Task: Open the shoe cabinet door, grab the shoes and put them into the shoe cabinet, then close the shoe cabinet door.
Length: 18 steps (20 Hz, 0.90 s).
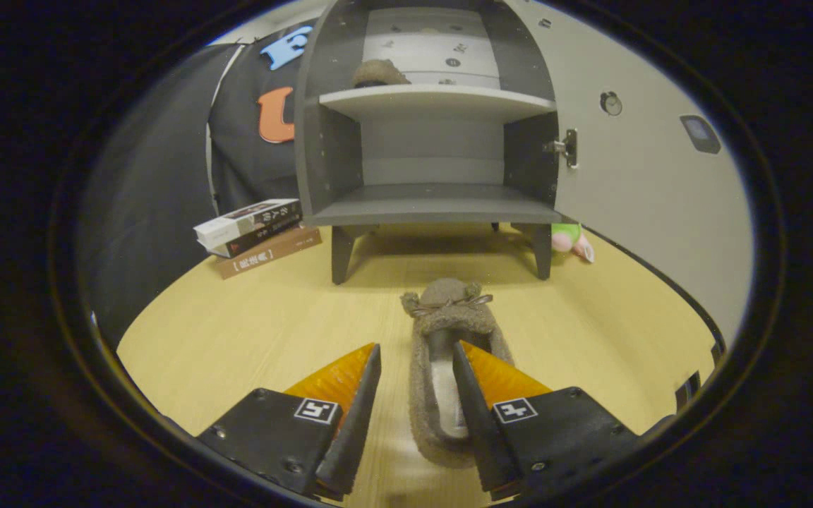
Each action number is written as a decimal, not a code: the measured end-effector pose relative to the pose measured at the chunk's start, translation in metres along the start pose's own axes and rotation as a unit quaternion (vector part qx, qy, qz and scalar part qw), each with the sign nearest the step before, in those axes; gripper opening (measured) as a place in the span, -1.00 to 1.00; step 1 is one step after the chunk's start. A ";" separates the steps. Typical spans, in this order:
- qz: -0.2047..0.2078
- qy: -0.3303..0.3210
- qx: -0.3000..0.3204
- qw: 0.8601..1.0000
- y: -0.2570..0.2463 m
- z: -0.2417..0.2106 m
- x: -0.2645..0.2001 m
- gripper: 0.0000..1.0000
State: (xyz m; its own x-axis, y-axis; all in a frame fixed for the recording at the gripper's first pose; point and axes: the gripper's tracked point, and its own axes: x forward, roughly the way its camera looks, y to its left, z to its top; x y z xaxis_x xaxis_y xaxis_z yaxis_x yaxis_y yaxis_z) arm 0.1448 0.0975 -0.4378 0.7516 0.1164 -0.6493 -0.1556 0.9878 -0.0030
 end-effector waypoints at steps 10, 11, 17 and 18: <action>0.095 0.013 0.072 0.993 0.001 0.003 0.021 -0.85; 0.094 0.003 0.062 0.994 0.001 0.007 0.018 -0.85; 0.115 -0.044 0.024 0.992 0.010 0.052 -0.048 -0.85; 0.122 -0.056 0.018 0.991 0.015 0.066 -0.066 -0.85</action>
State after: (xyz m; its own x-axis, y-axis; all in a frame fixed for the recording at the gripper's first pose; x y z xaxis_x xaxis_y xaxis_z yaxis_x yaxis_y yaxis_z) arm 0.1353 0.1114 -0.3444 0.7613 0.3615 -0.5383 -0.3201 0.9315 0.1729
